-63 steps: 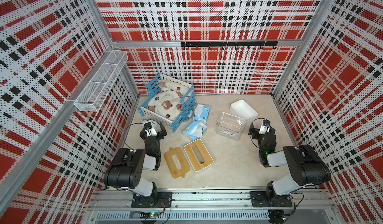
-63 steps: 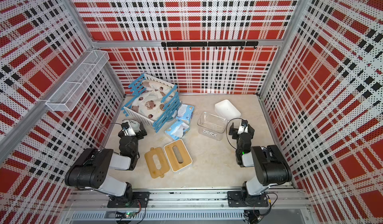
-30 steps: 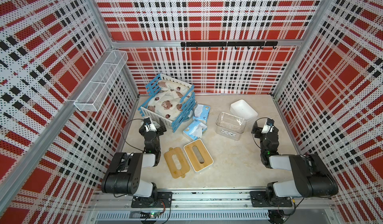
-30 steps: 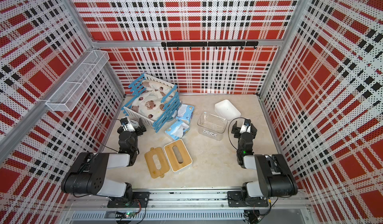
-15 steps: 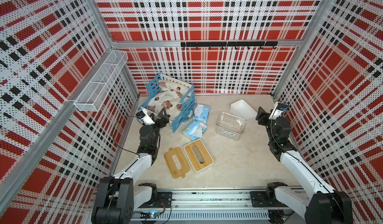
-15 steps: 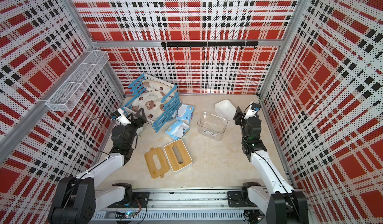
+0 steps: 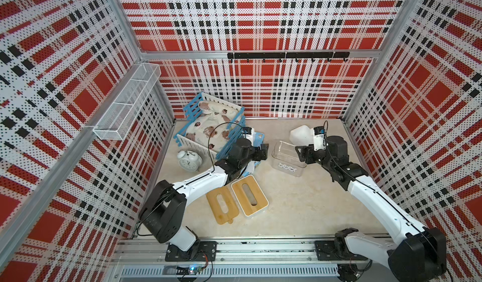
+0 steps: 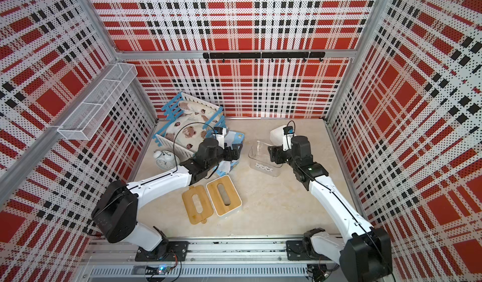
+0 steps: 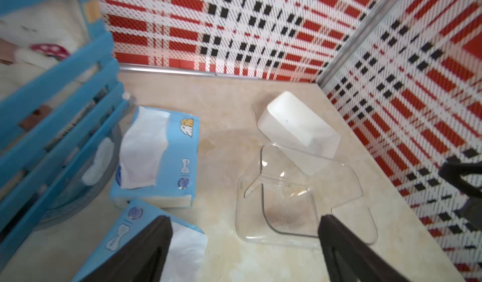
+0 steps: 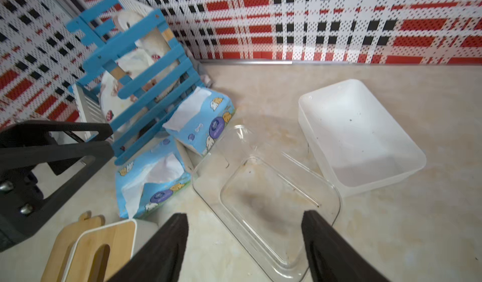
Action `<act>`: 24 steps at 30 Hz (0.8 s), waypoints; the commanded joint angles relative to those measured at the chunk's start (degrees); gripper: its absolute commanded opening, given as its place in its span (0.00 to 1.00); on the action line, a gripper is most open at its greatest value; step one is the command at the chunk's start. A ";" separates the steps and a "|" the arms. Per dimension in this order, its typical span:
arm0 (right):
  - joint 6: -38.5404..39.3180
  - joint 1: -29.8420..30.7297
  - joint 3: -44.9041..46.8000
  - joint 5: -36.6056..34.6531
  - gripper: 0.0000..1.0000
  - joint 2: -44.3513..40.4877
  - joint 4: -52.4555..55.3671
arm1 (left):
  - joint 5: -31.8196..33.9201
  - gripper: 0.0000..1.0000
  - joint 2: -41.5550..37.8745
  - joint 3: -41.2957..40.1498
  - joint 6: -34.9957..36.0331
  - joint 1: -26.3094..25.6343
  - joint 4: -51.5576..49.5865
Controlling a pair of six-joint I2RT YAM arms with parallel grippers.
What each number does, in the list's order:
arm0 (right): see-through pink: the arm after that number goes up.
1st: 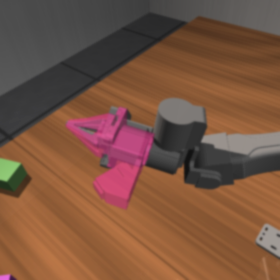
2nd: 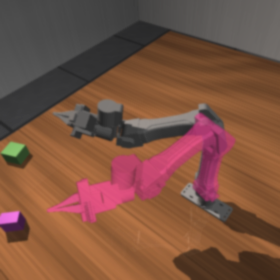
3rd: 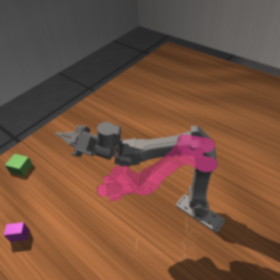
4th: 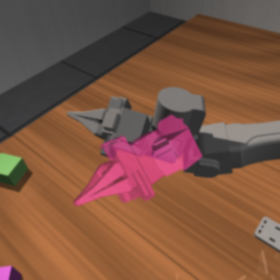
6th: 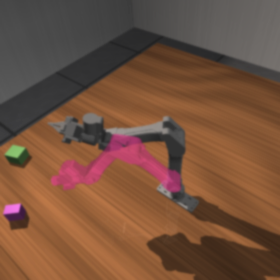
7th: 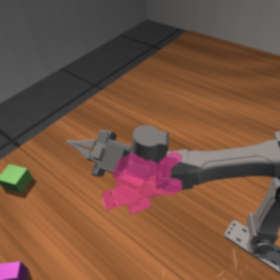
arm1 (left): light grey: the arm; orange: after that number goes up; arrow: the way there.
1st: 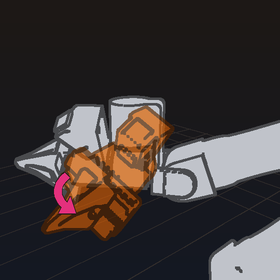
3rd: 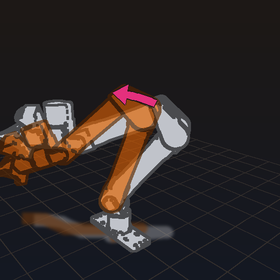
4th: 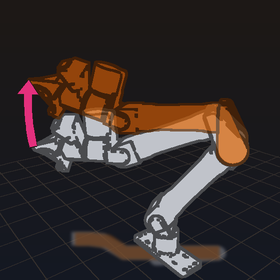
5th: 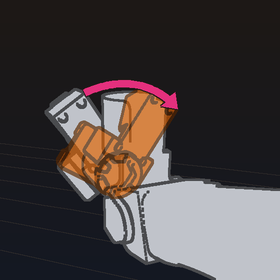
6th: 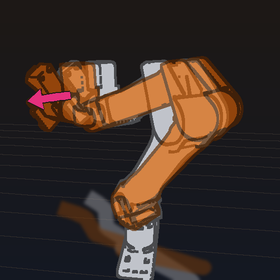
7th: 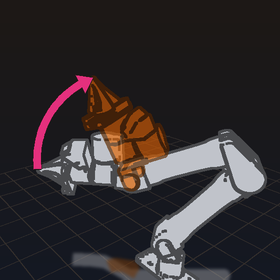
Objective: Put the tissue paper into the tissue box
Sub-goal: Adjust the tissue box at the center of the board.
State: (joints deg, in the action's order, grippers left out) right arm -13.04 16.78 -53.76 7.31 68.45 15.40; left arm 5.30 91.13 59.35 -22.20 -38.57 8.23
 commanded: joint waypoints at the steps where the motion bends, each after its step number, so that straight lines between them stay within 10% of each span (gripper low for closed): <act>1: 4.17 0.56 -3.59 -1.34 0.80 5.11 7.32 | -2.51 0.94 2.50 2.90 3.65 -0.72 -5.77; 14: 18.27 0.54 -21.55 -6.73 0.80 26.11 14.99 | 0.71 0.94 3.99 2.99 3.30 -0.65 -5.25; 24: 11.78 3.75 -16.48 11.19 0.74 24.80 7.80 | -0.08 0.93 0.53 -2.79 -1.81 5.00 0.45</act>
State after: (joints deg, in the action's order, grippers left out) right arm 1.39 19.33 -71.92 11.57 95.31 26.06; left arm 6.26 94.02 58.63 -21.28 -36.12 5.23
